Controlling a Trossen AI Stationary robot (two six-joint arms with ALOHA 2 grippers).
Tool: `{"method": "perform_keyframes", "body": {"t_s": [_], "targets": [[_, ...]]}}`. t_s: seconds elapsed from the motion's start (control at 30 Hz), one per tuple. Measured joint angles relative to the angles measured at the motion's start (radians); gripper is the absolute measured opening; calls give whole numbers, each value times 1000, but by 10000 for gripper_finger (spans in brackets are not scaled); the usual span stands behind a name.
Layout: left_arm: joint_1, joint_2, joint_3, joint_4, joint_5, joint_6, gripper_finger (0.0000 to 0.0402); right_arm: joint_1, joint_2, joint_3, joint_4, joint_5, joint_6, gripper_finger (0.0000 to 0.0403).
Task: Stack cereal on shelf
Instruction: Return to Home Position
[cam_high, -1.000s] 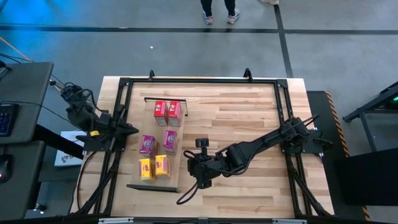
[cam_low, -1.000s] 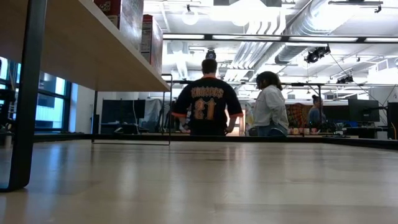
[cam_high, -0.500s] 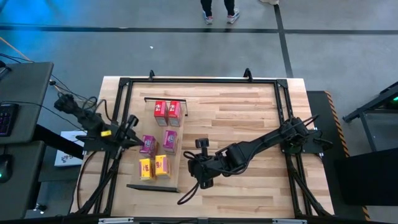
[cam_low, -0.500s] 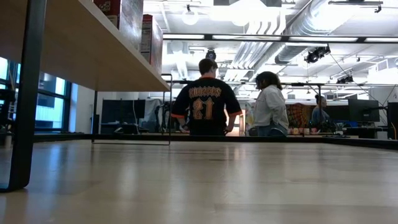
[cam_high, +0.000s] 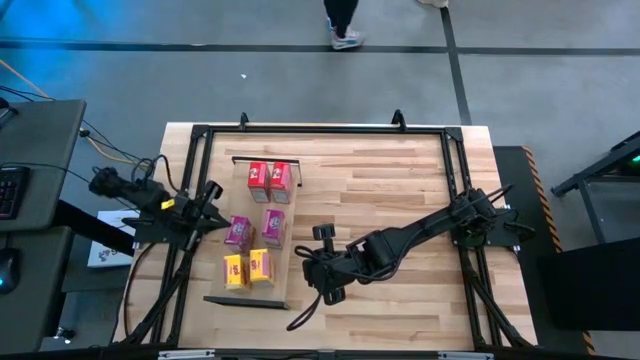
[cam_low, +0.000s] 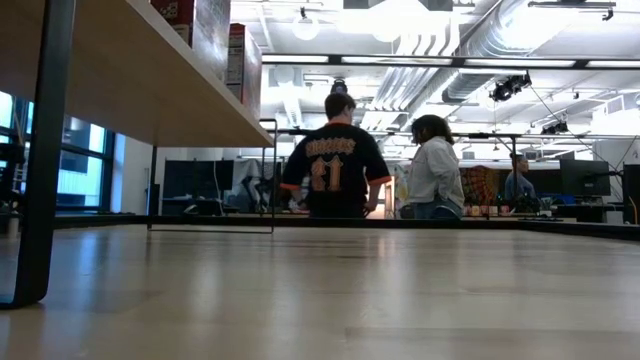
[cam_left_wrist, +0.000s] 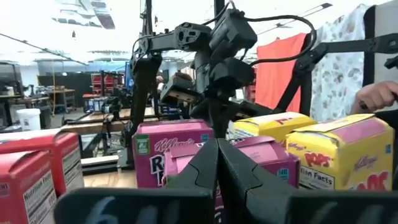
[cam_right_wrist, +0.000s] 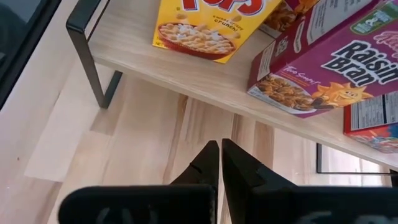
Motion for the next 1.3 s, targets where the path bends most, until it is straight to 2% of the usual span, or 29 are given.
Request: {"method": "perform_keyframes", "body": {"t_s": [0.13, 0.23, 0.4, 0.5, 0.63, 0.87, 1.03, 1.23, 1.3], "targets": [[43, -1, 0, -8, 15, 1, 0, 1, 0, 0, -5, -20, 5, 0], [79, -1, 0, -8, 75, 18, 0, 1, 0, 0, -4, -27, 6, 0], [155, -1, -1, 5, 65, 26, 0, 2, 0, 0, 4, -39, 31, 0], [179, 1, -5, 34, 204, 24, 0, 2, 0, 0, 2, -44, 30, 0], [190, 0, -5, 18, 224, -6, 0, 2, 1, 0, 2, -44, 30, 0], [212, 0, 38, -8, 111, 26, 0, 2, 1, 0, 3, -44, 30, 0], [255, 1, 70, -84, -72, 21, 0, 0, 1, 0, 17, -45, 30, 0], [308, 1, 70, -219, -125, -36, 0, 0, 1, 0, 17, -51, 30, 0], [323, 1, 70, -227, -80, -45, 0, 0, 1, 0, 17, -53, 29, 0]]}}
